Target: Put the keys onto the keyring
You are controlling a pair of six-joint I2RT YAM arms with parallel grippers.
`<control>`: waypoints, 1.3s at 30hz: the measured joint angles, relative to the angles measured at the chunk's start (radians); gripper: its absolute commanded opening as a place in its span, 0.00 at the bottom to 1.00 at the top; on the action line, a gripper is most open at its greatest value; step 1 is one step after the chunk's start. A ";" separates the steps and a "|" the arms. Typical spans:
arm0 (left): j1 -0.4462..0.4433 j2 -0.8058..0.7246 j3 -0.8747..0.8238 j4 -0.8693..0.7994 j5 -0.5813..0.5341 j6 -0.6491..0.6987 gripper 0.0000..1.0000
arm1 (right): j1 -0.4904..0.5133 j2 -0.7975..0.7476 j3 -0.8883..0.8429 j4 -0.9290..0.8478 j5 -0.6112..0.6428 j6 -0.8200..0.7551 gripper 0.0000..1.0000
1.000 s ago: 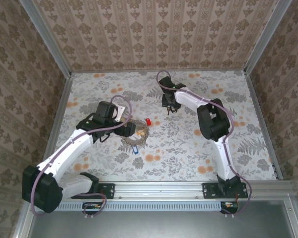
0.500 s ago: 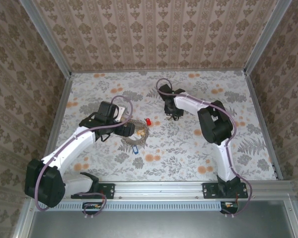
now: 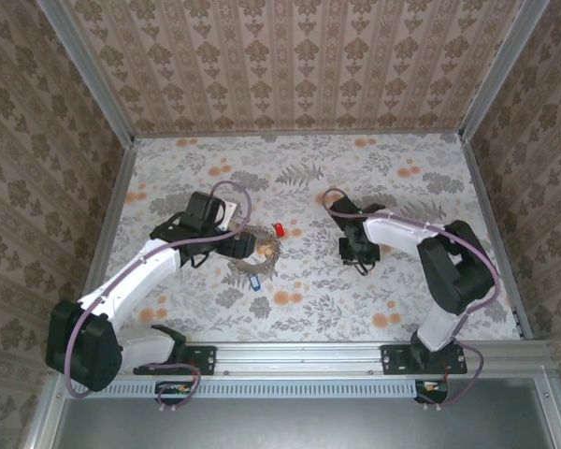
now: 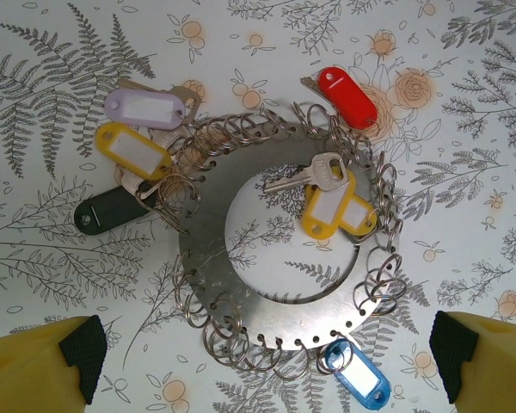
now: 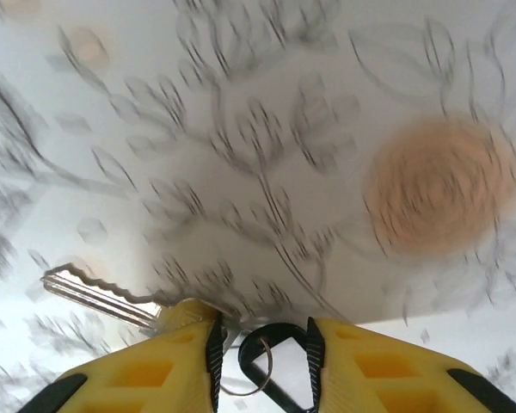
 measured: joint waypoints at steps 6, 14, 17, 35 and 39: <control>-0.006 0.016 0.000 0.000 -0.003 0.000 1.00 | 0.000 -0.120 -0.066 -0.008 -0.040 0.005 0.44; -0.027 0.016 0.000 -0.003 -0.026 0.006 1.00 | 0.000 -0.361 -0.118 0.014 -0.098 0.163 0.41; -0.036 0.010 0.000 -0.004 -0.034 0.020 1.00 | -0.001 -0.460 -0.186 0.052 -0.105 0.347 0.40; -0.120 0.055 0.040 -0.038 0.021 0.073 0.88 | 0.061 -0.502 -0.296 0.190 -0.069 0.846 0.37; -0.081 0.092 0.046 -0.041 0.112 0.038 0.88 | 0.115 -0.359 -0.235 0.362 -0.187 0.681 0.28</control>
